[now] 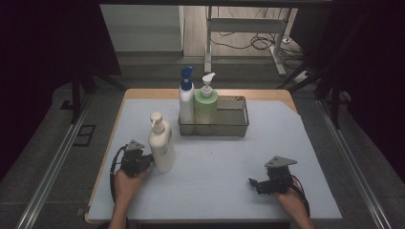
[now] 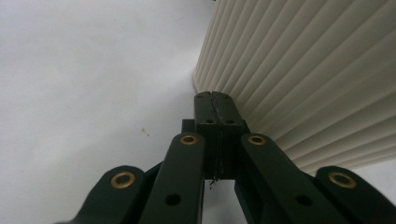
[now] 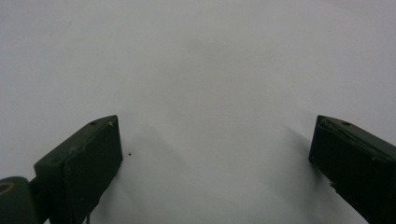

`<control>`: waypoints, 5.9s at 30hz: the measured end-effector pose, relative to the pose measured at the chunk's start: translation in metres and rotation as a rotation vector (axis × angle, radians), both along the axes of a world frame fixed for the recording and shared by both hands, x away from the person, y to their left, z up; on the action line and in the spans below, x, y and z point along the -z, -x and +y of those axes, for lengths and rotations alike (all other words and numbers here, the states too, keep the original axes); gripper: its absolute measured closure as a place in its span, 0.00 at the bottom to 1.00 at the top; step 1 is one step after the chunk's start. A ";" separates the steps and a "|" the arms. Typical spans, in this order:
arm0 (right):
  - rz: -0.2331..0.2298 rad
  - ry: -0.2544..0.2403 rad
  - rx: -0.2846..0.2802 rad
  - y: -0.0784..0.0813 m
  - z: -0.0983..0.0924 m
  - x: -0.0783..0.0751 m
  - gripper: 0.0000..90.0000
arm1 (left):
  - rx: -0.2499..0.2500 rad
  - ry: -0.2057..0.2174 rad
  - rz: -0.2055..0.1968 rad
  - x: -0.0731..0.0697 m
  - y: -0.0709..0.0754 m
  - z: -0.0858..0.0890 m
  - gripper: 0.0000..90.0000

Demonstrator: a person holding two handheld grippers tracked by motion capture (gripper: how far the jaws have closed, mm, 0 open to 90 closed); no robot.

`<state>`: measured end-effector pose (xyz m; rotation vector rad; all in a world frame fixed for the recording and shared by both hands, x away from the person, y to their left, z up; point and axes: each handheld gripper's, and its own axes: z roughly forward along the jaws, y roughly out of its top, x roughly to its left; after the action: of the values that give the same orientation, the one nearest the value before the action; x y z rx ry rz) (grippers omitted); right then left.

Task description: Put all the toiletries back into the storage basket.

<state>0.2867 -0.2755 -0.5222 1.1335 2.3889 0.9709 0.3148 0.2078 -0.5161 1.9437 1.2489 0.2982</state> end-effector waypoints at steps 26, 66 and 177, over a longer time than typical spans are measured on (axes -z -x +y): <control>0.000 0.001 -0.001 0.000 0.000 0.000 0.02 | 0.127 -0.011 -0.009 -0.003 0.007 -0.047 0.99; -0.001 -0.027 -0.045 0.001 0.010 -0.015 0.03 | 0.071 -0.111 -0.022 -0.004 0.049 -0.042 0.16; -0.059 -0.113 -0.147 -0.042 0.157 -0.142 0.41 | 0.063 -0.190 -0.029 0.008 0.060 -0.047 0.12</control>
<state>0.3284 -0.1187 -0.3805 0.9629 2.4244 1.1836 0.2544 0.1608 -0.5242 2.1278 1.1739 0.4243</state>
